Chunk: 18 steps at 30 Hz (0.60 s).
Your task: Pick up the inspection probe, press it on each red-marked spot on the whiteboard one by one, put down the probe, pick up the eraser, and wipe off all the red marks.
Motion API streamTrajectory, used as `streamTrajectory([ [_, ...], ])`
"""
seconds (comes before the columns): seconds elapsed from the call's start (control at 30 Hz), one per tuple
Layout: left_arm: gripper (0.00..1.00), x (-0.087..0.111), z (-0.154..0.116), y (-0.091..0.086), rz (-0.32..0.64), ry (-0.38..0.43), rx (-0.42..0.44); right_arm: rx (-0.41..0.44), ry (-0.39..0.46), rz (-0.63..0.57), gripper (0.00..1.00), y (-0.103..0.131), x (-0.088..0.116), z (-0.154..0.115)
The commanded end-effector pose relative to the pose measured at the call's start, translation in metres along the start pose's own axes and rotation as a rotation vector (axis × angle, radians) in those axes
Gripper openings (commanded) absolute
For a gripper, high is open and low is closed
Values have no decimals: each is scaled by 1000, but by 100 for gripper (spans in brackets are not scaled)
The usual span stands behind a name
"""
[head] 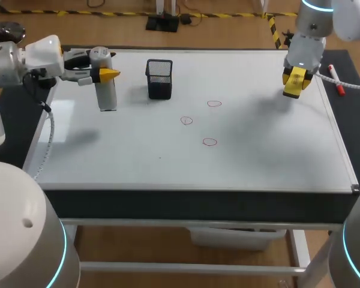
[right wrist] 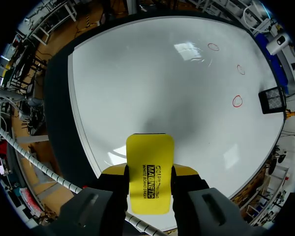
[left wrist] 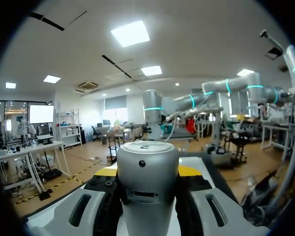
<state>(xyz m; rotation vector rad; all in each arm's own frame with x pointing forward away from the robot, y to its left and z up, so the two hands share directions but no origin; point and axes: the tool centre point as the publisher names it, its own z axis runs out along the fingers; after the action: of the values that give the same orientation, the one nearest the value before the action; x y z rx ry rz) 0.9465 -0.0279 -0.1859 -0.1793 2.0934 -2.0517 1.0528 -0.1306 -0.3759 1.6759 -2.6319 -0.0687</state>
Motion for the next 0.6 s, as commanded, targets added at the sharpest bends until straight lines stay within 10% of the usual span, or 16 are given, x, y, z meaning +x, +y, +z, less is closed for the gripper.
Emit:
streamTrajectory([
  [0.03, 0, 1, -1, -2, 1, -1, 0, 1, 3, -2, 0, 0, 1, -1],
  [0.6, 0, 1, -1, -2, 1, -1, 0, 31, 33, -66, 0, 11, -24, -4],
])
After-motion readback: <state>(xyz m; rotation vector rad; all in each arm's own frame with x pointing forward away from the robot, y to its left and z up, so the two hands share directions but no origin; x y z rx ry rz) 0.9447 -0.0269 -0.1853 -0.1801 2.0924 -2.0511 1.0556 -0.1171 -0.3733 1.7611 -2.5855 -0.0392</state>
